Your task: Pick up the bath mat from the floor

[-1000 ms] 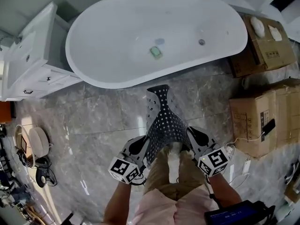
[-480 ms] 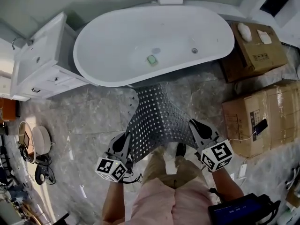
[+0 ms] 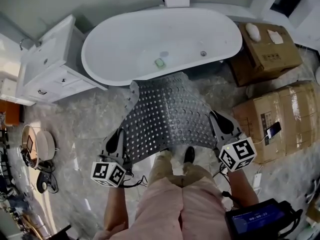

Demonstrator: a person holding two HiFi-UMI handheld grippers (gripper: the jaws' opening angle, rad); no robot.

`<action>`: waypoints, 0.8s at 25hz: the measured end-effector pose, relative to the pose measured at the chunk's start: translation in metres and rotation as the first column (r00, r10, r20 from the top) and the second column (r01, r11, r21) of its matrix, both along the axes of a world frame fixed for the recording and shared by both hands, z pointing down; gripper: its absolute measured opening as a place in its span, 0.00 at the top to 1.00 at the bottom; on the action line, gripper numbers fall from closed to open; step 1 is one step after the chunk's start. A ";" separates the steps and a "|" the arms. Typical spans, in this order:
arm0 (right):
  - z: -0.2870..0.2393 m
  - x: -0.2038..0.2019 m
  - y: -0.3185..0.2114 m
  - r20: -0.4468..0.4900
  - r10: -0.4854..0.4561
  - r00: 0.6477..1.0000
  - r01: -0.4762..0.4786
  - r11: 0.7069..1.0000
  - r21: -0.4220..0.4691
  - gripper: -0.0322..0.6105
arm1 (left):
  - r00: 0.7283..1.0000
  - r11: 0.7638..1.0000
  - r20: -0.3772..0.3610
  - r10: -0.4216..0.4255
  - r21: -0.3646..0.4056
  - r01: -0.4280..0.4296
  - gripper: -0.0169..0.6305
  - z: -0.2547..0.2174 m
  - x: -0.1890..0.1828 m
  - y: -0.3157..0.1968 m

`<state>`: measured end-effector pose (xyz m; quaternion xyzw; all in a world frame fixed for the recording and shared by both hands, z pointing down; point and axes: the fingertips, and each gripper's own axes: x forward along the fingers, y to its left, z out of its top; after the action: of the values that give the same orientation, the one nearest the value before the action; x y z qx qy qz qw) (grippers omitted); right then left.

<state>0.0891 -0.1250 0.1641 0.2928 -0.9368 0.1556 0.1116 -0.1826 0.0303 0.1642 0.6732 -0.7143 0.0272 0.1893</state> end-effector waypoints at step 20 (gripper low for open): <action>-0.086 0.062 -0.034 0.067 0.119 0.991 -0.130 0.975 0.182 0.90 | 0.938 0.962 0.238 -0.252 0.171 0.215 0.91 -0.113 -0.034 0.022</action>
<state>0.1516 -0.1594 0.0779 0.3557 -0.9297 0.0823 0.0480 -0.2166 0.0519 0.0516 0.5860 -0.8078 0.0409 0.0484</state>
